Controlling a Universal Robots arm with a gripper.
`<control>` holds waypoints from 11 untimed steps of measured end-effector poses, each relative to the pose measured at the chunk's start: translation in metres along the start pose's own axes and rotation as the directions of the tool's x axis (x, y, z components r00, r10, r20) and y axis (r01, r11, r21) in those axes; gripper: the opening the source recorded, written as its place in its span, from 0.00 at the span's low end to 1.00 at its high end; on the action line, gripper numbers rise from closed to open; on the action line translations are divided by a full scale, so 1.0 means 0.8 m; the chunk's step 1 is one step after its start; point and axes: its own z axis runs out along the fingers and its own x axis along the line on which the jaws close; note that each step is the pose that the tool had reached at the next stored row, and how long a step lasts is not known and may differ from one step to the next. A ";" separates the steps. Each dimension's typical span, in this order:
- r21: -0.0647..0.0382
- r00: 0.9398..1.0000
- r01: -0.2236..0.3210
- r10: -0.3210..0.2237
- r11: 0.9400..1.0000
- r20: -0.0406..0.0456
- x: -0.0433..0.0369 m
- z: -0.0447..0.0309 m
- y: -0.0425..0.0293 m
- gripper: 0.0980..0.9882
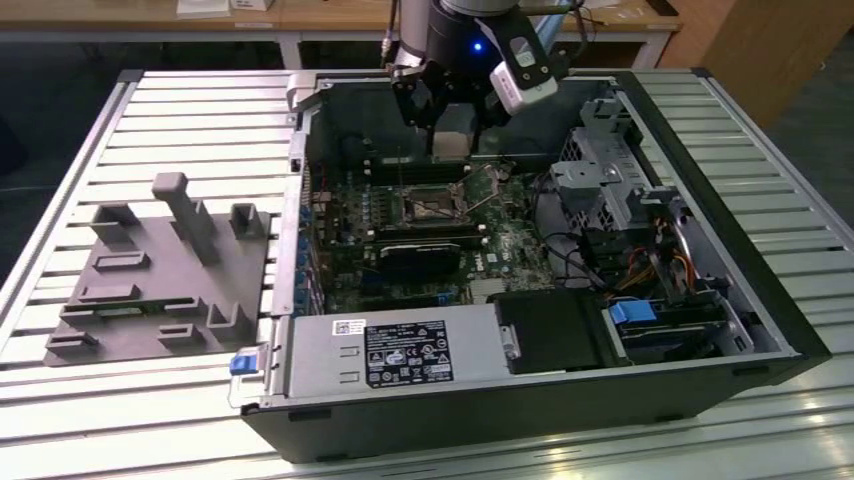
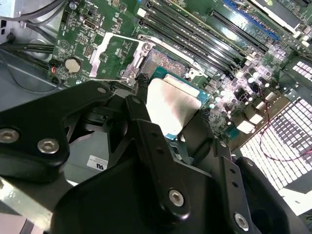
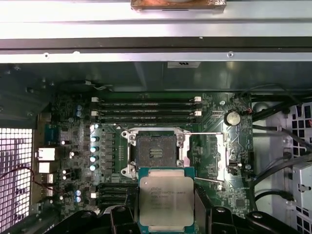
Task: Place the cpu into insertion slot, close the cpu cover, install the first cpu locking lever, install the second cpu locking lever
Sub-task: 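Place the cpu into insertion slot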
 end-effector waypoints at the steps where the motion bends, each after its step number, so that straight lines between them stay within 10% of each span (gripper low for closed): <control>1: 0.000 1.000 0.000 0.000 1.000 0.000 0.000 0.0016 -0.0001 0.49; 11: 0.000 1.000 -0.008 0.008 1.000 0.001 0.000 0.0178 -0.0016 0.49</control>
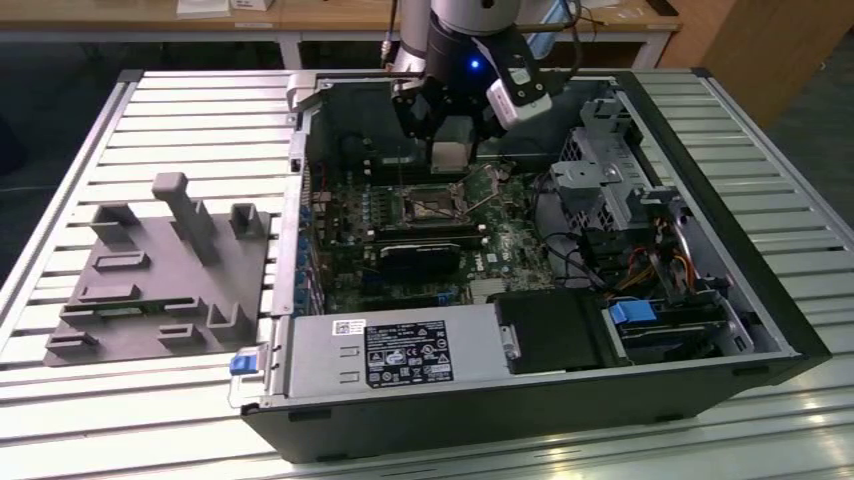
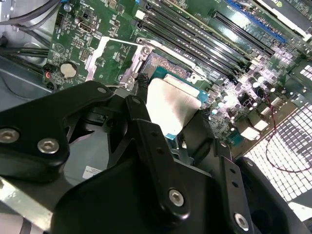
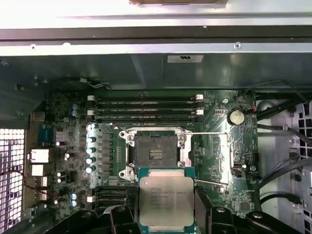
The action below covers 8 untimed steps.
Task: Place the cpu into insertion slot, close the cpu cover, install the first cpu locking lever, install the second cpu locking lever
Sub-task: 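Place the cpu into insertion slot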
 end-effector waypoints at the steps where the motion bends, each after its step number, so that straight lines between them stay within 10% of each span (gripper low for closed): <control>1: 0.000 1.000 -0.009 0.009 1.000 0.001 0.000 0.0009 -0.0001 0.49; 8: -0.003 0.992 -0.123 0.123 0.992 0.011 0.000 0.0059 -0.0005 0.49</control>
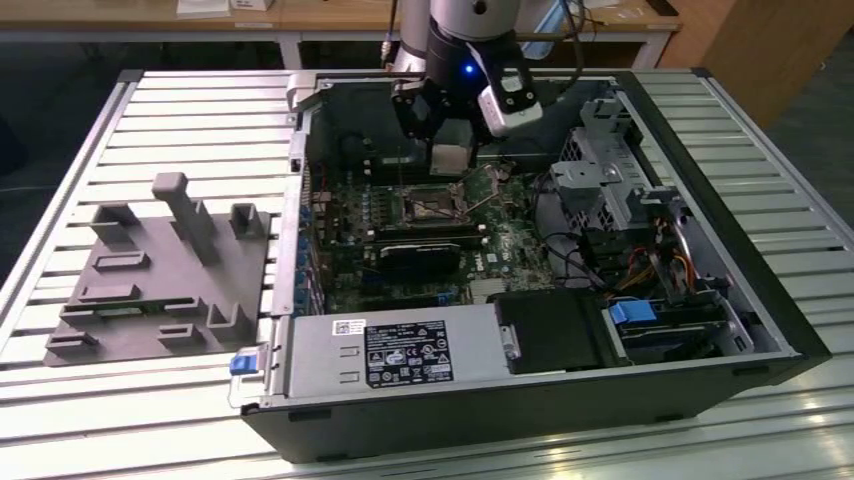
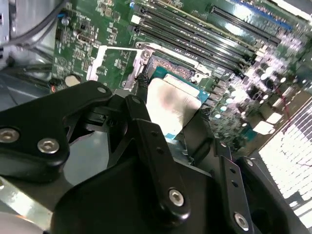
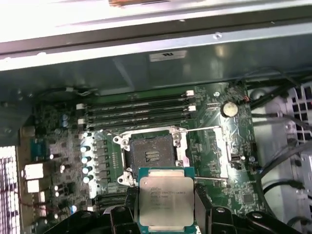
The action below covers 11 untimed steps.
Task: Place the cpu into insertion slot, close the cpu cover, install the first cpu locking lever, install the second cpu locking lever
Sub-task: 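Place the cpu into insertion slot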
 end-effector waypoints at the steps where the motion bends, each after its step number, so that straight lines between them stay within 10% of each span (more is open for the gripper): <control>1: 0.000 1.000 -0.018 0.018 1.000 0.002 0.000 0.0007 -0.0001 0.49; 11: -0.005 0.980 -0.198 0.198 0.980 0.018 0.000 0.0073 -0.0006 0.49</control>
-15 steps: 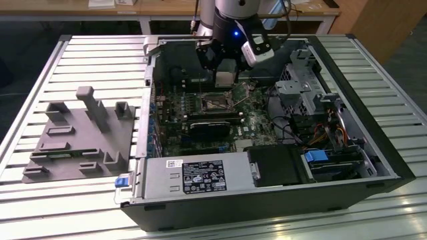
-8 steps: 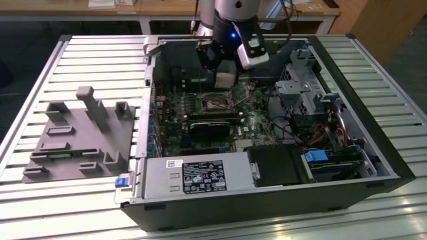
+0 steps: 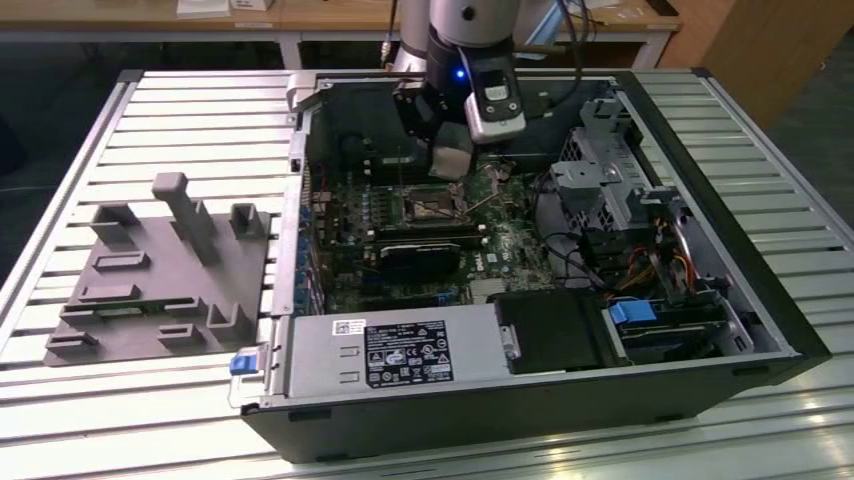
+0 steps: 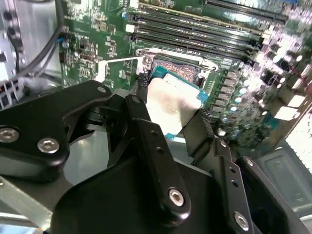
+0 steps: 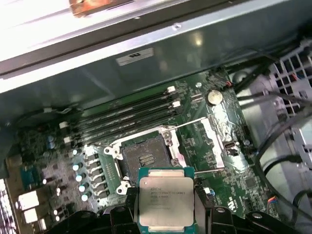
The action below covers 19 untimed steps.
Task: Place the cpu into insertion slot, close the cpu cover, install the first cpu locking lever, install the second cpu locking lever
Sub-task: 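Place the cpu into insertion slot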
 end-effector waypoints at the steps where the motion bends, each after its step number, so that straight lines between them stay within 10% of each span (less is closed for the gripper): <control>1: 0.000 1.000 -0.018 0.018 1.000 0.002 0.000 0.0006 -0.0001 0.49; 10: -0.004 0.984 -0.180 0.180 0.984 0.016 0.000 0.0048 -0.0005 0.49; 19: -0.011 0.941 -0.336 0.336 0.942 0.030 0.000 0.0084 -0.0008 0.49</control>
